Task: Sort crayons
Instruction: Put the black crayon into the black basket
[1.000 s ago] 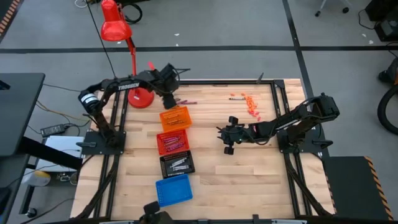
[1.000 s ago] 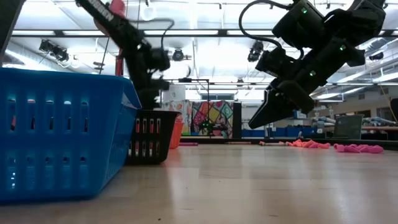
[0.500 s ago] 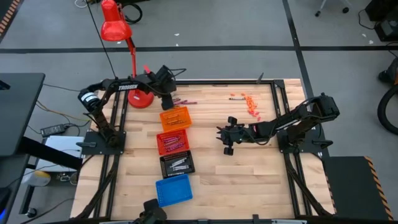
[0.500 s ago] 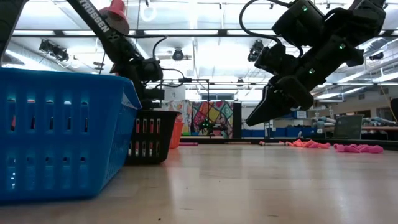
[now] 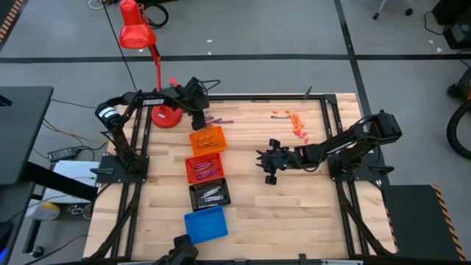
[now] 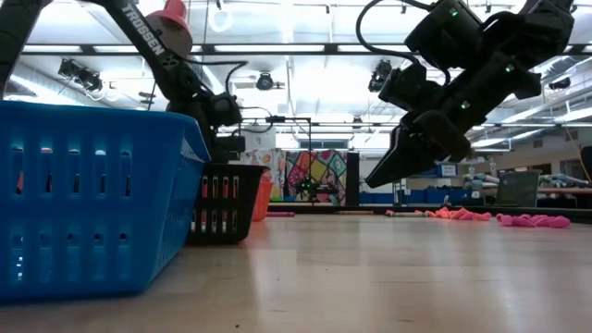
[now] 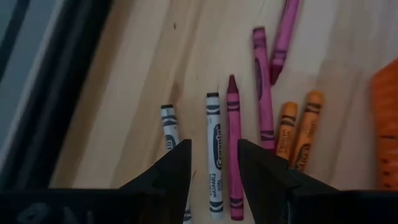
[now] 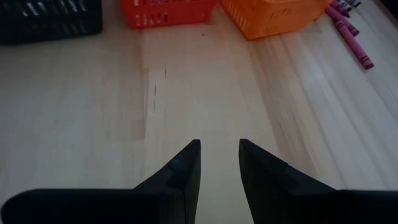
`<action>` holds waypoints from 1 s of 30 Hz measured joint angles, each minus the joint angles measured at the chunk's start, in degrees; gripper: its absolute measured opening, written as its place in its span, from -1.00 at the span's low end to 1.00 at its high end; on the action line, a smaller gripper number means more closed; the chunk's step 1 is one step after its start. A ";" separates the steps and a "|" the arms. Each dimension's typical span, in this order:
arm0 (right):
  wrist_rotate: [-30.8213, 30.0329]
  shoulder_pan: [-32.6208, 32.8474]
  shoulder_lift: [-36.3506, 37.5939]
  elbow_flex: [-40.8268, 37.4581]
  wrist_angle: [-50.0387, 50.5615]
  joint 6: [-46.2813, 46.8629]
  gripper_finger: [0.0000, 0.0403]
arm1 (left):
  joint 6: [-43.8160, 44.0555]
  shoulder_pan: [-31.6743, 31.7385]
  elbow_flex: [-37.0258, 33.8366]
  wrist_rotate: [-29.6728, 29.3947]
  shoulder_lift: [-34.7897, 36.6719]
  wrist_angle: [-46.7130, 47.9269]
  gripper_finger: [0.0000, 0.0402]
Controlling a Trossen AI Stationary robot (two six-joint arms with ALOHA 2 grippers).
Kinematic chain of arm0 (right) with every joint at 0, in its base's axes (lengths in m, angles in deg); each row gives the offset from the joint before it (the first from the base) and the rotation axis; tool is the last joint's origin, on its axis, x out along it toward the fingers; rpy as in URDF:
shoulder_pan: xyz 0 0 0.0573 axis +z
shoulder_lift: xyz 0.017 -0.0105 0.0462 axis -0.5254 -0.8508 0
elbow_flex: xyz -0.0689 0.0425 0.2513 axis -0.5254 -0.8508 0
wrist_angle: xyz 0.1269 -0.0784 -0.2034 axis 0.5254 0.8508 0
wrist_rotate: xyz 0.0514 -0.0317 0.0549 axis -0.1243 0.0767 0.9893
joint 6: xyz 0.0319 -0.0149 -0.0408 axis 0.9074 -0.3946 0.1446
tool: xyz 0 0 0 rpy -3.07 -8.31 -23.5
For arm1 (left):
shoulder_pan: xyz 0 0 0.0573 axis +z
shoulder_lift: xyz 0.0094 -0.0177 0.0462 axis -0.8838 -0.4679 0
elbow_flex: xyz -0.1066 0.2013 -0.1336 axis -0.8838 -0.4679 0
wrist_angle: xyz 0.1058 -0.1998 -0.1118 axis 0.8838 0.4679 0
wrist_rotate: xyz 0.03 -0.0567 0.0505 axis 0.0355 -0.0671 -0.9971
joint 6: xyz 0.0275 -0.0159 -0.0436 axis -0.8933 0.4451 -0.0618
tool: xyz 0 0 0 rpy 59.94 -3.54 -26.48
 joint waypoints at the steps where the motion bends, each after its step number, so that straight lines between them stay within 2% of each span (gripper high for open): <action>1: -0.03 0.11 0.00 0.00 -0.01 0.00 -0.44 | -0.02 -0.11 0.00 -0.02 -0.77 -0.28 -0.30; 8: -0.65 0.30 0.00 0.00 -1.43 -0.68 -0.44 | -0.66 -0.39 0.18 -0.13 -4.62 -1.03 -0.30; 17: -0.75 0.30 0.00 0.00 -2.59 -2.10 -0.44 | -1.28 -0.08 0.26 -0.44 -4.85 -0.72 -0.31; 27: -0.82 0.30 0.00 0.00 -2.67 -2.38 -0.44 | -1.11 -0.08 0.16 -1.22 -4.95 -0.63 -0.65; 30: -0.82 0.30 0.00 0.00 -2.65 -2.38 -0.44 | -0.81 -0.15 0.15 -1.29 -4.96 -0.56 -0.69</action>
